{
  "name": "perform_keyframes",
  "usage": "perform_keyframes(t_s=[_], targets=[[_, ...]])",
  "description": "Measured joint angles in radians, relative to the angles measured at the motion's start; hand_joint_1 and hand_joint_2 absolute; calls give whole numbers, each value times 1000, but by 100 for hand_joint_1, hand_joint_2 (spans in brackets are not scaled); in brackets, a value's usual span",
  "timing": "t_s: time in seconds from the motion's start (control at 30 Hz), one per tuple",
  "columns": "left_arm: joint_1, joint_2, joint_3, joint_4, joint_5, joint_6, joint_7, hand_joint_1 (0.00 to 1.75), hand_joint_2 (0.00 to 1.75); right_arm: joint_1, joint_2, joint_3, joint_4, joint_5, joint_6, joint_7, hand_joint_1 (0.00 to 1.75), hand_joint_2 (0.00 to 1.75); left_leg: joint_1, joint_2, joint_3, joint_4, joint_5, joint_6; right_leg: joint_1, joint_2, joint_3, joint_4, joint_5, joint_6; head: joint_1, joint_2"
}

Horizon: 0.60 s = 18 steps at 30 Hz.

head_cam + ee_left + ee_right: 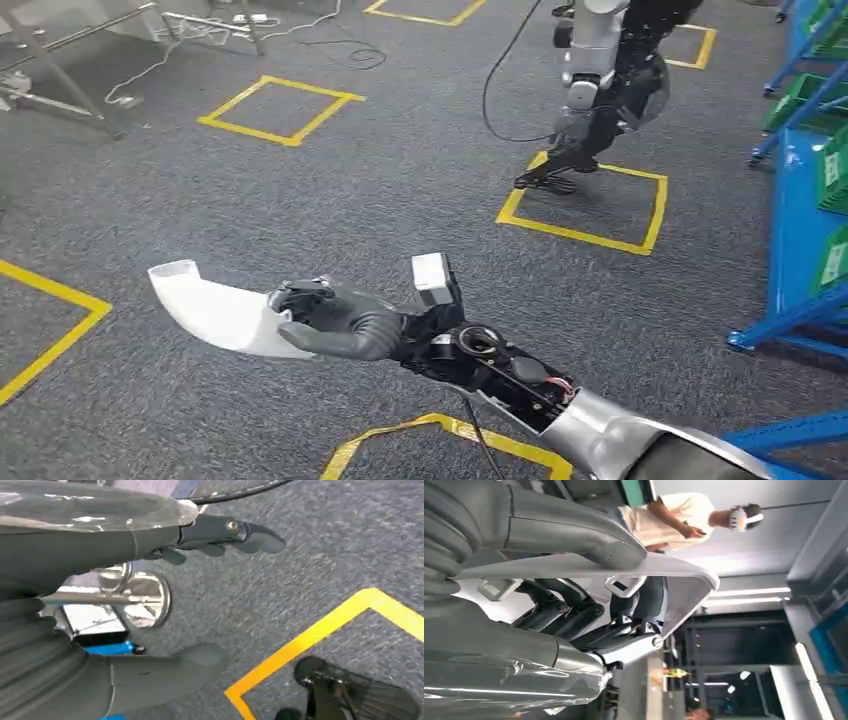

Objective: Take the parts from the cabinet and place them on the table.

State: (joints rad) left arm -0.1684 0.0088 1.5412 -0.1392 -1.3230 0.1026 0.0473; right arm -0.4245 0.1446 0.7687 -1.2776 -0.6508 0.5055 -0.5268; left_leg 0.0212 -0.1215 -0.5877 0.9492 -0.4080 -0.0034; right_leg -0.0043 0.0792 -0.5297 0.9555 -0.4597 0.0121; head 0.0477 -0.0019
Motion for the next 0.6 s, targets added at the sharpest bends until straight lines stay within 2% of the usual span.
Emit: perform_keyframes(t_s=[0.03, 0.07, 0.1, 0.13, 0.17, 0.2, 0.23, 0.27, 0.3, 0.33, 0.37, 0.4, 0.43, 0.47, 0.5, 0.57, 0.6], targets=[[4, 2, 0, 0, 0, 0, 0, 0, 175, -1, 0, 1, 0, 0, 1, 0, 175, 175, 4, -13, -1, -5, 3, -8, 3, -8, 1, 0, 0, -3, 3, 0], [7, 3, 0, 0, -1, 0, 0, 0, 175, -2, 2, 2, -1, 0, 2, -1, 175, 175, -2, -28, 0, -12, 8, -18, -1, -22, 7, -11, 6, -10, 6, 0], [7, 2, 0, 1, -1, 1, 1, 0, 175, -4, 3, 2, 0, 0, 2, 0, 175, 175, 0, 2, -1, -6, 2, -15, -10, -38, 14, -27, 15, -14, 2, 0], [6, 1, 0, 1, -1, 1, 2, 0, 175, -6, 4, 3, -1, 0, 2, 1, 175, 175, -8, 54, -17, 26, -24, -18, -9, -49, 17, -33, 17, -20, -6, 0], [2, 0, 0, 1, -2, 1, 5, 0, 175, -10, 4, 3, -1, 0, 2, 2, 175, 175, -5, 84, -55, 100, -67, -21, -8, -63, 16, -34, 18, -22, -22, 0], [0, 0, 0, 1, -3, 1, 5, 0, 175, -11, 4, 3, 0, 0, 1, 4, 175, 175, -4, 100, -99, 191, -108, -25, -6, -79, 15, -33, 18, -22, -28, 0], [0, 0, 0, 1, -3, 1, 5, 0, 175, -10, 4, 3, 0, 0, 0, 5, 175, 175, -4, 106, -140, 275, -139, -30, -5, -95, 14, -33, 17, -24, -29, 0], [1, 0, 0, 1, -3, 1, 8, 0, 175, -10, 4, 4, 0, -1, -1, 5, 175, 175, -3, 109, -162, 321, -145, -34, -5, -109, 13, -33, 16, -24, -31, 0], [2, 0, 0, 1, -3, 2, 8, 0, 175, -10, 4, 5, 0, -1, -1, 6, 175, 175, -1, 112, -157, 311, -130, -37, -5, -121, 14, -33, 15, -23, -32, 0], [2, 1, 0, 1, -3, 2, 8, 0, 175, -10, 4, 6, 0, -1, -2, 6, 175, 175, 1, 116, -129, 259, -98, -38, -5, -132, 14, -32, 13, -22, -34, 0], [2, 3, 0, 1, -3, 2, 9, 0, 175, -11, 4, 6, 0, -1, -3, 6, 175, 175, 3, 125, -78, 163, -54, -38, -6, -144, 16, -30, 11, -18, -35, 0], [2, 3, 0, 1, -3, 2, 9, 0, 175, -13, 4, 7, 0, -2, -3, 6, 175, 175, 3, 154, -19, 58, -13, -38, -6, -154, 17, -26, 6, -13, -36, 0], [-1, 2, 0, 1, -2, 3, 11, 0, 175, -15, 4, 7, 0, -5, -2, 6, 175, 175, 1, 209, 15, -8, -10, -35, 0, -162, 17, -20, 1, -7, -40, 0], [-3, 3, 0, 1, -2, 3, 11, 0, 175, -16, 4, 8, 0, -9, -3, 6, 175, 175, -4, 195, 14, -9, -4, -24, 6, -169, 16, -15, -5, -1, -39, 0], [-3, 3, 0, 1, -3, 3, 11, 0, 175, -17, 4, 9, 0, -12, -3, 6, 175, 175, -6, 182, 11, -6, -7, -19, 6, -177, 18, -16, -6, 2, -29, 0], [0, 3, 0, 1, -7, 3, 6, 0, 175, -18, 5, 11, 0, -16, -3, 5, 175, 175, -9, 162, 7, -4, -7, -10, 5, -196, 25, -17, -10, 11, -27, 0], [0, 4, 0, 1, -8, 3, 4, 0, 175, -18, 5, 11, 0, -16, -5, 5, 175, 175, -3, 151, 12, -9, -4, -2, 3, -203, 24, -15, -16, 18, -27, 0]])
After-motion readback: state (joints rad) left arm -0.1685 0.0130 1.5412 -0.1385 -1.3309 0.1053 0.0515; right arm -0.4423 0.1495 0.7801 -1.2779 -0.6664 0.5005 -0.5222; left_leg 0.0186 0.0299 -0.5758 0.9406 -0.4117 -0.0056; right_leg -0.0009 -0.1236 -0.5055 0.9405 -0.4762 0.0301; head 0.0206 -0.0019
